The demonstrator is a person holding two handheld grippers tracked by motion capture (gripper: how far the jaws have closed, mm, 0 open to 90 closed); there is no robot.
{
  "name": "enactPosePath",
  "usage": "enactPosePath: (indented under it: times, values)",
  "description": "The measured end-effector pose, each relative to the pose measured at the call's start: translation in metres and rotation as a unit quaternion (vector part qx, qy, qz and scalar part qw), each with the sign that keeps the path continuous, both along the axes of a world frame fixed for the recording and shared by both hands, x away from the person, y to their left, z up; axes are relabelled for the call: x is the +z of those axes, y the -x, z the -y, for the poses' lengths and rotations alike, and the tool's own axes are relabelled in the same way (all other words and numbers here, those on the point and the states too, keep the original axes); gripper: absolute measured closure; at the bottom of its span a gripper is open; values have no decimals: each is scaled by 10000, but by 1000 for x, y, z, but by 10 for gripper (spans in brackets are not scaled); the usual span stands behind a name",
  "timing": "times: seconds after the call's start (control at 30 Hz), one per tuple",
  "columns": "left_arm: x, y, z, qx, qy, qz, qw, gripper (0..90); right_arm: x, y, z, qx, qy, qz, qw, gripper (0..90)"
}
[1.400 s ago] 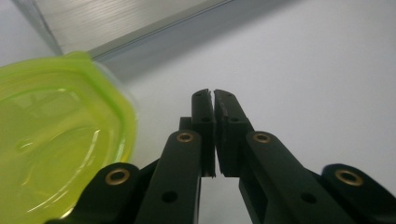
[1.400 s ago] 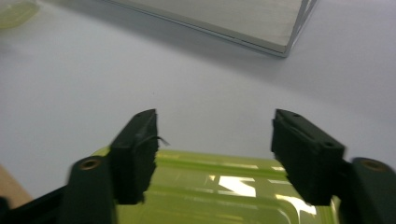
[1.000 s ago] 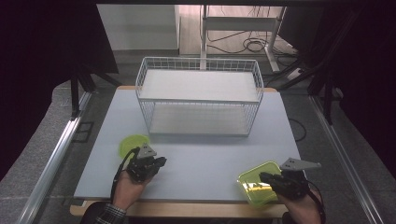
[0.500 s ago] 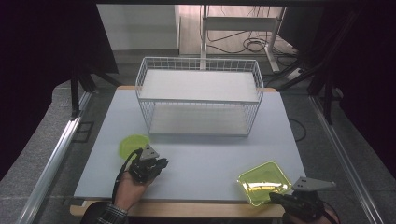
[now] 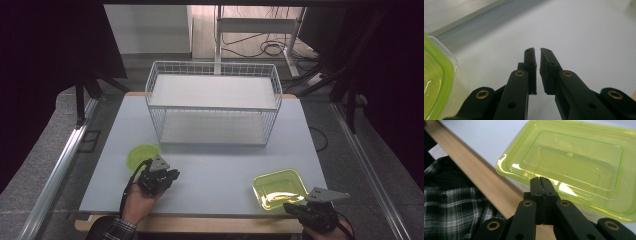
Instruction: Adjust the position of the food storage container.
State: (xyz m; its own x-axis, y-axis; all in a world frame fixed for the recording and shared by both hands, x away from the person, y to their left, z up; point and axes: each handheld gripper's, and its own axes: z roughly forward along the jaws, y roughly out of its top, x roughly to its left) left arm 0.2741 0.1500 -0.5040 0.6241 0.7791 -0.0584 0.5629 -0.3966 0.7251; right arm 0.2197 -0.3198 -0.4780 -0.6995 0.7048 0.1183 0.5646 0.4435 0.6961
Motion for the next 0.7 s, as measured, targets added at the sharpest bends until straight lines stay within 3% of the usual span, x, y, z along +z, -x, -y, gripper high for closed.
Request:
enactPosePath:
  times: [0.33, 0.43, 0.53, 0.57, 0.6, 0.63, 0.67, 0.7]
  values:
    - [-2, -1, 1, -21, -5, -40, 10000, 837, -7, -34, -7, -258, 70, 49, 9996, 894]
    - [-2, -1, 1, -26, -2, -47, 10000, 838, -1, -37, -4, -310, 86, 105, 9994, 893]
    - [-3, -1, 2, -41, -12, -47, 10000, 839, 11, -43, 8, -650, 40, 257, 9975, 893]
    - [-3, -1, 3, -62, -19, -53, 10000, 839, 11, -43, 8, -650, 40, 257, 9975, 893]
    - [-4, -1, 4, -77, -30, -48, 10000, 839, 18, -51, 21, -1024, 66, 394, 9939, 893]
    - [-5, -1, 5, -95, -43, -50, 9999, 839, 21, -55, 27, -1190, 91, 460, 9918, 893]
    - [-5, -1, 5, -95, -43, -50, 9999, 839, 21, -55, 27, -1190, 91, 460, 9918, 893]
    - [-5, -1, 5, -104, -38, -52, 9999, 839, 23, -65, 35, -1489, 263, 554, 9870, 893]
